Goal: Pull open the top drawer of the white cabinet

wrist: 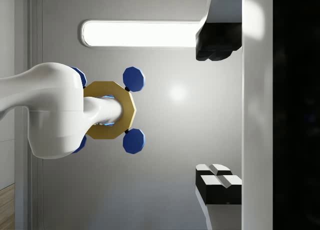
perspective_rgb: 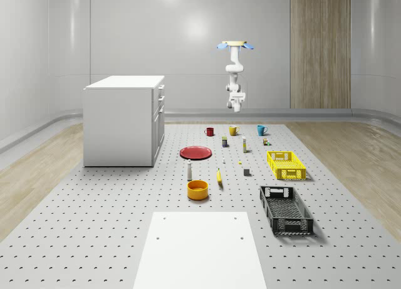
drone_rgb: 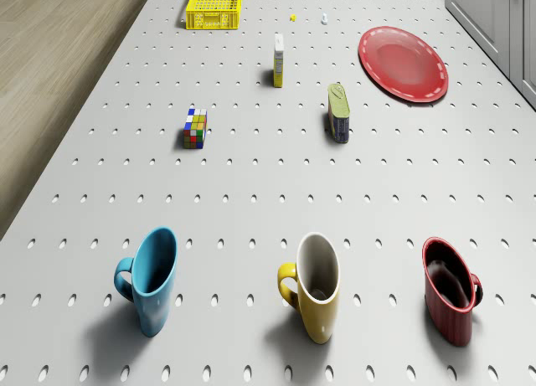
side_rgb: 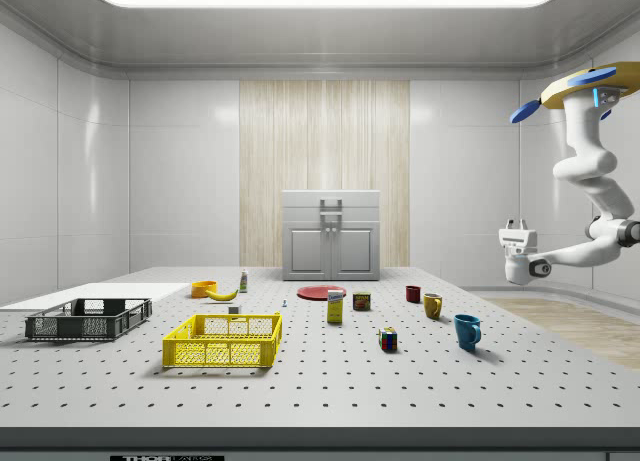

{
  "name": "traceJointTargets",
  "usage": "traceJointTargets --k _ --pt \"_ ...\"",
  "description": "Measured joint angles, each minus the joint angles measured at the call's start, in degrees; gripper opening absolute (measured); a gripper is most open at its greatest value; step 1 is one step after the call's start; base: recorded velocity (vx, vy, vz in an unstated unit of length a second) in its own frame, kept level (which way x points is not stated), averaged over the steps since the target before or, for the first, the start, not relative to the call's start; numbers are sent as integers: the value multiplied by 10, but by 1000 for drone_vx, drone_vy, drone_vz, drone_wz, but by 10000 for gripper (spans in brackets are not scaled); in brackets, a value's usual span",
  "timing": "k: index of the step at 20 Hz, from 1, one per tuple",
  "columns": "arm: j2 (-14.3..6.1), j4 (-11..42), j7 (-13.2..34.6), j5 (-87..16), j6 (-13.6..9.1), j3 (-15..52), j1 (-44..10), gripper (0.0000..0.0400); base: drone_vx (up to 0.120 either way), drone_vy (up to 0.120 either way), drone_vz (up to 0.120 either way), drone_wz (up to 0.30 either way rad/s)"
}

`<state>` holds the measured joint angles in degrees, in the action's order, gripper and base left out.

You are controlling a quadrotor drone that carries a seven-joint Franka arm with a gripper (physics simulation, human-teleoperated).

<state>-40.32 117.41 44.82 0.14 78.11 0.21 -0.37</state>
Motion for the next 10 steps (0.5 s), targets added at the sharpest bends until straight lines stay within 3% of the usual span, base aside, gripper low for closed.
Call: traceJointTargets --k 1,5,7,10 --pt "0 -1 0 7 -1 -4 1 305 0 0 0 0" --pt "-1 36 -39 256 -4 -164 35 311 0 0 0 0" --pt "-5 72 -56 357 -5 -230 55 312 20 -100 0 0" --pt "-14 121 -75 462 -3 -298 84 310 120 -120 0 0"
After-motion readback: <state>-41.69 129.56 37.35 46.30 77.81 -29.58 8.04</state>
